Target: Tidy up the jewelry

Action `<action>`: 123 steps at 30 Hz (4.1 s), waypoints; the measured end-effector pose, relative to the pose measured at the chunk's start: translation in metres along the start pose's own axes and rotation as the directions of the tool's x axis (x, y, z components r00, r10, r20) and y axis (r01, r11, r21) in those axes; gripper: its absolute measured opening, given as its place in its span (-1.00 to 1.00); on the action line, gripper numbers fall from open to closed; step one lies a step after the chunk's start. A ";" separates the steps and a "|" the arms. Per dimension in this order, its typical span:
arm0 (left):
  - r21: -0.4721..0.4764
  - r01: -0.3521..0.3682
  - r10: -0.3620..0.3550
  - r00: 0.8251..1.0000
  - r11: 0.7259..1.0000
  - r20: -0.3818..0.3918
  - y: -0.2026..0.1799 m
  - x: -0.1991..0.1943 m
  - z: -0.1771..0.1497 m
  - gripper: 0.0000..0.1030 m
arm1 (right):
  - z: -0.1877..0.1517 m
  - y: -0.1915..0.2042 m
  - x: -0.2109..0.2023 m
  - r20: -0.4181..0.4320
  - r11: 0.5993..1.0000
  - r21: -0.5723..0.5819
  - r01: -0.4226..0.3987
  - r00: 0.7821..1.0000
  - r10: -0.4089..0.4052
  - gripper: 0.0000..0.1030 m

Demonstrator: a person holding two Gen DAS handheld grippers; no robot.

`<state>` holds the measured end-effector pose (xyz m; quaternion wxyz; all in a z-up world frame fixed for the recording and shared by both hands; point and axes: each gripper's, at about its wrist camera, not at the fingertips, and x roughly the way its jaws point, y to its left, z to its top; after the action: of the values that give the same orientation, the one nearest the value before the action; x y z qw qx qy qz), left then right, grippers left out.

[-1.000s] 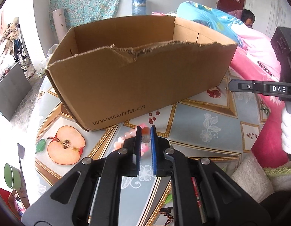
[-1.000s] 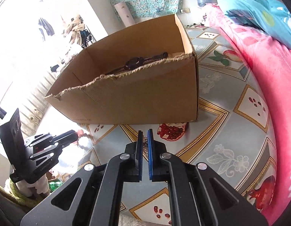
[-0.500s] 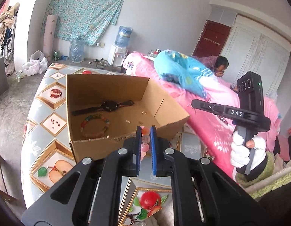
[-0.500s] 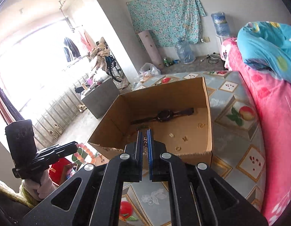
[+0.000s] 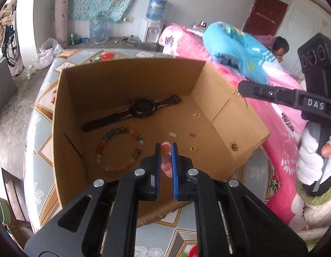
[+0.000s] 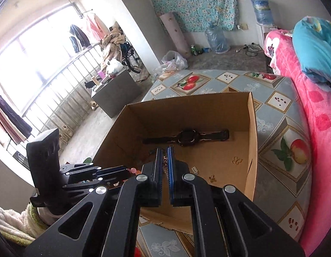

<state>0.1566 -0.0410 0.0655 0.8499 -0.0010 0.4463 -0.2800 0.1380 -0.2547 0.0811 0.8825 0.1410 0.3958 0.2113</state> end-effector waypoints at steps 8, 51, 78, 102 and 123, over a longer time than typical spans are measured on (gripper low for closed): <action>-0.031 -0.008 0.004 0.993 0.999 -0.119 0.008 0.033 -0.005 -0.83 | 0.026 -0.026 0.054 -0.163 0.997 0.076 -0.022 0.986 0.034 -0.90; -0.383 0.002 0.014 0.999 0.924 0.039 0.079 -0.028 -0.045 0.40 | -0.045 -0.090 -0.001 -0.141 0.938 0.328 0.111 0.988 -0.068 -0.23; -0.360 -0.023 0.060 0.994 0.932 0.090 0.039 -0.087 -0.124 0.43 | -0.132 -0.047 -0.056 -0.087 0.923 0.364 0.125 0.991 -0.101 -0.23; -0.170 -0.400 0.433 0.857 0.901 0.279 -0.063 -0.135 -0.168 0.84 | -0.212 0.060 -0.082 0.122 0.948 0.023 0.318 0.940 -0.318 0.11; -0.237 -0.428 0.444 0.896 0.872 0.016 -0.061 -0.083 -0.153 0.84 | -0.205 0.071 -0.048 -0.017 0.954 0.035 0.298 0.954 -0.298 0.12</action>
<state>-0.0259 -0.0149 0.0516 0.9005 -0.0073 0.4339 -0.0280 -0.0650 -0.1994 0.0091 0.8992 0.0949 0.4215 0.0691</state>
